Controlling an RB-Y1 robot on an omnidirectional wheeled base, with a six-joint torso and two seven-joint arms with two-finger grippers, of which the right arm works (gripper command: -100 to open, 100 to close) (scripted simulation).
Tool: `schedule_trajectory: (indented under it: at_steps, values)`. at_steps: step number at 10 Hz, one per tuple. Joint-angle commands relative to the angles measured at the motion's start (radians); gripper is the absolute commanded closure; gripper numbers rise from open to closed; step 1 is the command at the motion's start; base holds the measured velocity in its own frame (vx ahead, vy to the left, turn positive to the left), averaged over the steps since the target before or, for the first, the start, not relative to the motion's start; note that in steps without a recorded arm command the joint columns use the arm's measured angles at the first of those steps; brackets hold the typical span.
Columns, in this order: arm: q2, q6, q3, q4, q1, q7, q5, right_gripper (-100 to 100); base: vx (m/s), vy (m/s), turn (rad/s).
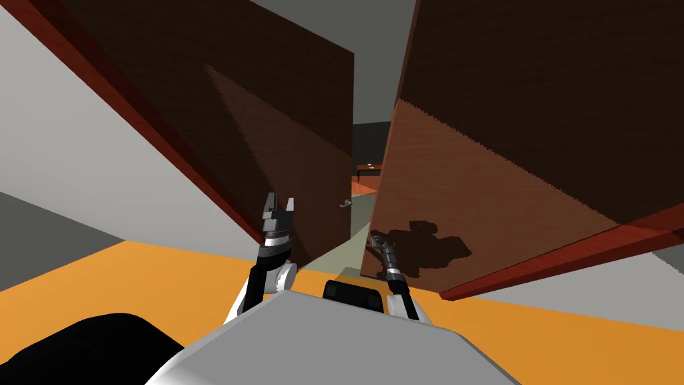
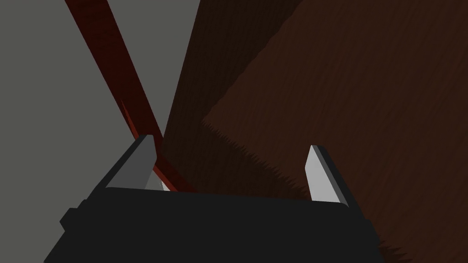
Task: Push the door open
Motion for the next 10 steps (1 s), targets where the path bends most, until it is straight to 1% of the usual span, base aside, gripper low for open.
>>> schedule_trajectory:
  at_steps: [1,6,7,8,9,10]
  values:
    - [-0.009,-0.031,-0.03,0.033,-0.035,0.023,-0.029,100,0.102,-0.055,0.05]
    - [-0.011,-0.062,-0.08,0.093,-0.085,0.086,-0.107,100,0.07,-0.043,0.067]
    - [-0.011,-0.062,-0.08,0.098,-0.085,0.086,-0.107,100,0.053,-0.019,0.051]
    - [-0.01,-0.076,-0.102,0.119,-0.108,0.114,-0.142,100,0.069,-0.029,0.079]
    - [-0.01,-0.076,-0.102,0.119,-0.108,0.114,-0.142,100,0.061,-0.053,0.065]
    - [-0.009,-0.084,-0.113,0.133,-0.119,0.129,-0.161,100,0.053,-0.041,0.08]
